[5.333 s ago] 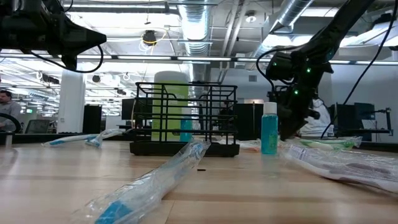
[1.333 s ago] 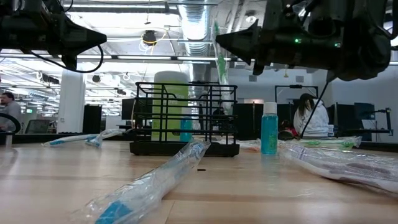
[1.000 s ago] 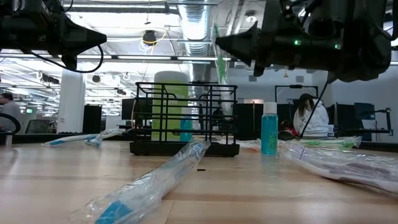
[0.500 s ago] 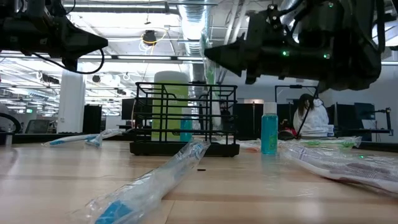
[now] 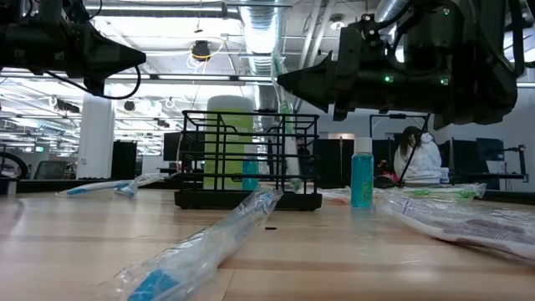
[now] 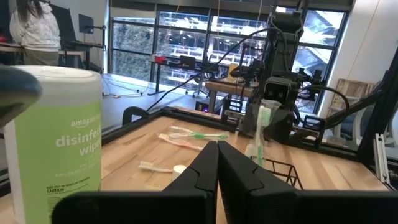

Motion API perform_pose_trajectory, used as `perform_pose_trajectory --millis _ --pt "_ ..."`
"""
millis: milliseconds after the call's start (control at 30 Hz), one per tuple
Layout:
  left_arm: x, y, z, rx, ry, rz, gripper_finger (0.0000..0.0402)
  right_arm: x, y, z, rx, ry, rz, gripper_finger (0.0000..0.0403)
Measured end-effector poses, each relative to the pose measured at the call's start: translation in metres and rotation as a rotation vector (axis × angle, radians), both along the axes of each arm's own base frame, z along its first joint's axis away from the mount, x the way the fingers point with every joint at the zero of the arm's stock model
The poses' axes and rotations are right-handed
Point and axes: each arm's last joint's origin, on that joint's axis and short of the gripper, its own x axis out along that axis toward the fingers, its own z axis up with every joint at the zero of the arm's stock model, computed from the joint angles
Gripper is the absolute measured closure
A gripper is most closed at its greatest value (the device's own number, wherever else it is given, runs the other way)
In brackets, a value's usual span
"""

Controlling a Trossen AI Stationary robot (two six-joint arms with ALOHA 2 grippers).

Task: Pick & Place toothbrushing station
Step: Put the left green toothbrush into the wire organizer, then put the right orange toothbrush into the wire organizer

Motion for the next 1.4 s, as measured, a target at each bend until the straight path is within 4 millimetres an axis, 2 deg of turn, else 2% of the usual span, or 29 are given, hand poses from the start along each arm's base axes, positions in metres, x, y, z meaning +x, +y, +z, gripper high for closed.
perform_pose_trajectory --millis 200,533,667,833,1033,1233,1400 --pt "0.0 0.0 0.0 0.0 0.0 0.0 0.0401 0.0 -0.001 -0.001 -0.001 0.013 -0.025 0.0313" --pt "0.0 0.0 0.0 0.0 0.0 0.0 0.0401 -0.001 0.0 -0.003 0.003 0.032 -0.078 0.0224" --pt "0.0 0.0 0.0 0.0 0.0 0.0 0.0401 -0.001 0.001 -0.002 0.006 0.026 -0.084 0.0205" --pt "0.0 0.0 0.0 0.0 0.0 0.0 0.0401 -0.007 0.008 0.015 -0.052 0.002 -0.142 0.0213" --pt "0.0 0.0 0.0 0.0 0.0 0.0 0.0401 -0.026 0.011 0.041 -0.017 0.074 -0.241 0.0249" --pt "0.0 0.0 0.0 -0.003 -0.005 0.011 0.0401 -0.047 -0.011 0.067 0.196 0.247 -0.321 0.0286" --pt "0.0 0.001 0.001 -0.006 -0.006 0.03 0.0401 -0.062 -0.037 0.082 0.331 0.419 -0.356 0.0293"
